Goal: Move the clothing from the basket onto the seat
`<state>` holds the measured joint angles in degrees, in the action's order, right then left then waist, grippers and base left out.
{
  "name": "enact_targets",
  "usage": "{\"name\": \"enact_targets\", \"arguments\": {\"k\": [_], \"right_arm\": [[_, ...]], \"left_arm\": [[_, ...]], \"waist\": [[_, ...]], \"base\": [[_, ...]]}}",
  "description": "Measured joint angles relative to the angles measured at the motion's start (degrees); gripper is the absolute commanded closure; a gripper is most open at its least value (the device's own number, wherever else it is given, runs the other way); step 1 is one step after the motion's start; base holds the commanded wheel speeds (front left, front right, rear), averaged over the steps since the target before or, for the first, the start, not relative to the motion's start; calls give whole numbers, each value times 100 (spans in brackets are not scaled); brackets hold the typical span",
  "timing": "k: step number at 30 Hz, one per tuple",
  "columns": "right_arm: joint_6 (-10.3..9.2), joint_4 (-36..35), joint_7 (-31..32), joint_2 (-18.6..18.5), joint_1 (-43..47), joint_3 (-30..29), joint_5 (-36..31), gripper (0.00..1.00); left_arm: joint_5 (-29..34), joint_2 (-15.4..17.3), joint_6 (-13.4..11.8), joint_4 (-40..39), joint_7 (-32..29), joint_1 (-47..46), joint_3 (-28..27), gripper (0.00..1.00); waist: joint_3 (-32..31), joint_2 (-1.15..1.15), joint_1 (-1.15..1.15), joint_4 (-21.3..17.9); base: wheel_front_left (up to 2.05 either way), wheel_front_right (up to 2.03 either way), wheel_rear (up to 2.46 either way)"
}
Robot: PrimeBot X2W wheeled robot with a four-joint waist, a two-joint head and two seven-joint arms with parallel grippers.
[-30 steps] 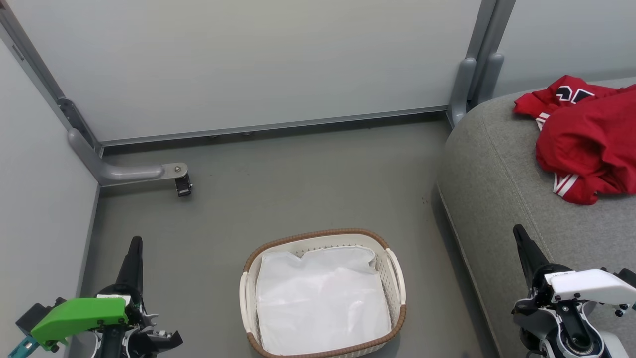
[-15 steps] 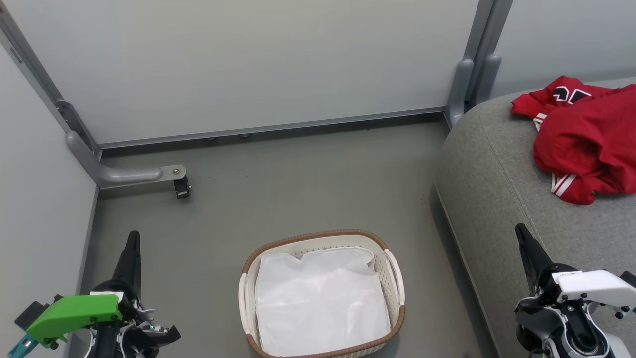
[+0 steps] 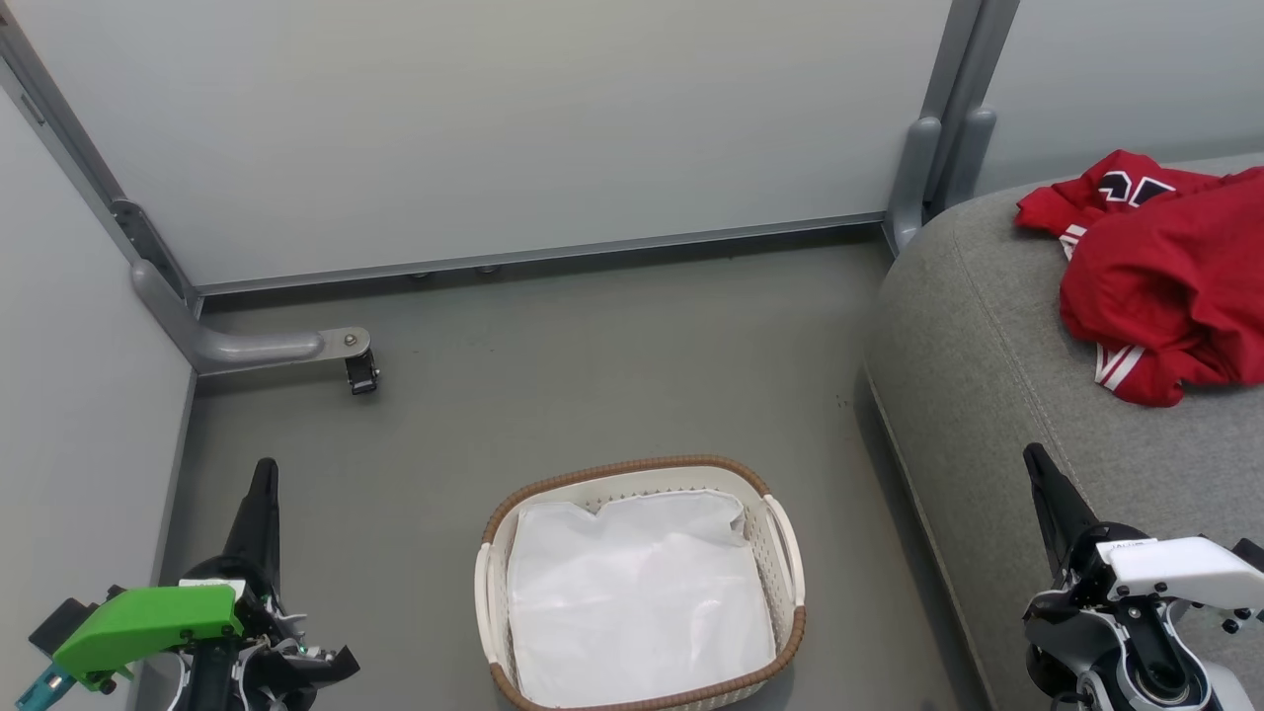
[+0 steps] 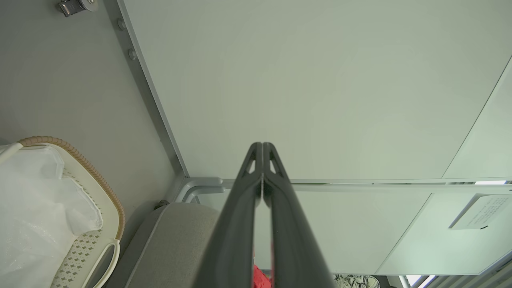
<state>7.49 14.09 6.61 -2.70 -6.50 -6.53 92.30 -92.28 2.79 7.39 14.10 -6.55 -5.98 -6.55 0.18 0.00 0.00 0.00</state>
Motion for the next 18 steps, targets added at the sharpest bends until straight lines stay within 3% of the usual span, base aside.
{"name": "enact_targets", "arguments": {"k": [18], "right_arm": [[0,0,0,0,1,0,0,100]], "left_arm": [[0,0,0,0,0,0,0,100]], "waist": [[0,0,0,0]], "base": [[0,0,0]]}}
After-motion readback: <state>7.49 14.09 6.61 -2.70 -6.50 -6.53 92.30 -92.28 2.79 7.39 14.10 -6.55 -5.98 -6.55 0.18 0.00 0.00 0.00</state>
